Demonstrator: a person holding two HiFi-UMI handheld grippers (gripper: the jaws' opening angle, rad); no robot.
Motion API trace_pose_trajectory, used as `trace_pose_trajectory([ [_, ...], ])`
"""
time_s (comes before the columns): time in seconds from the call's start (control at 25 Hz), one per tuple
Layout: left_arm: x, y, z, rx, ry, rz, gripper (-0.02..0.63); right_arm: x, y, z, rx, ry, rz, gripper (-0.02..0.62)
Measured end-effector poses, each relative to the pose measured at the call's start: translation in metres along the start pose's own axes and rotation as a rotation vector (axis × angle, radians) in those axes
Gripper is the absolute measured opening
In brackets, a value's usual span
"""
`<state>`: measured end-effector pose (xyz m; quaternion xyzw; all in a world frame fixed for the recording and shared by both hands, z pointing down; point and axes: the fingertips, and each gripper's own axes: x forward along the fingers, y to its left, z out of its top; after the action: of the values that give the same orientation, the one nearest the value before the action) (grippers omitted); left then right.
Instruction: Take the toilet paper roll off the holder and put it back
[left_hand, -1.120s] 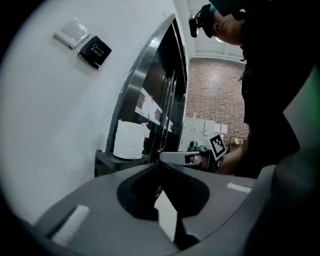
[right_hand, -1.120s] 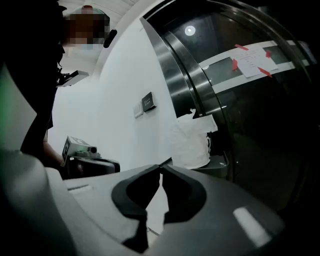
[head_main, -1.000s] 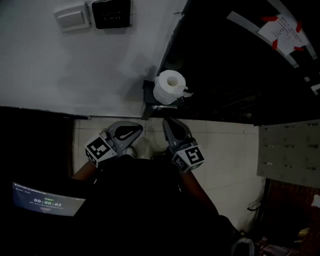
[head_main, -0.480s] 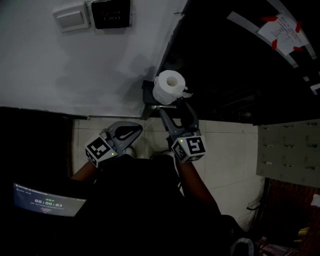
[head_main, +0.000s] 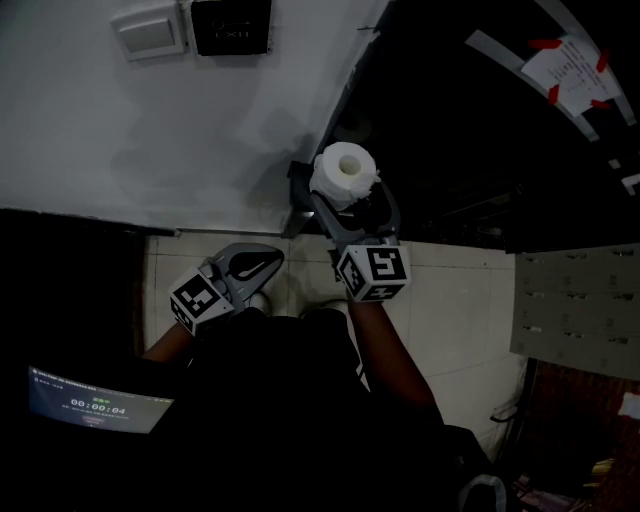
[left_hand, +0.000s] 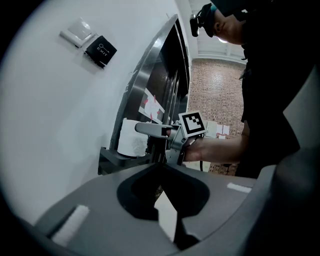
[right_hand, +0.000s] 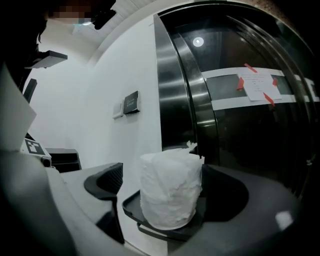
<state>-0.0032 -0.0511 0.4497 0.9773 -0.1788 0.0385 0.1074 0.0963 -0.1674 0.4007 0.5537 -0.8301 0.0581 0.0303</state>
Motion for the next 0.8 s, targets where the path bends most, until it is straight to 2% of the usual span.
trace_pose_trajectory([
  [0.16,-0.003,0.002,-0.001,-0.003,0.001,0.010,0.000,0.018,-0.004,-0.002,-0.002,0.034,-0.002,0.511],
  [0.36,-0.008,0.005,0.002,-0.021,0.001,0.031,0.000,0.031,-0.003,-0.002,-0.037,0.035,-0.022,0.511],
  [0.6,-0.012,0.008,-0.002,-0.013,-0.004,0.040,0.000,0.042,-0.006,-0.013,-0.020,0.079,-0.039,0.511],
  [0.72,-0.014,0.010,0.000,-0.009,-0.006,0.048,0.000,0.044,-0.010,-0.013,-0.008,0.074,-0.055,0.504],
  [0.8,-0.015,0.011,0.001,-0.009,-0.009,0.052,0.000,0.044,-0.010,-0.013,-0.012,0.068,-0.057,0.476],
])
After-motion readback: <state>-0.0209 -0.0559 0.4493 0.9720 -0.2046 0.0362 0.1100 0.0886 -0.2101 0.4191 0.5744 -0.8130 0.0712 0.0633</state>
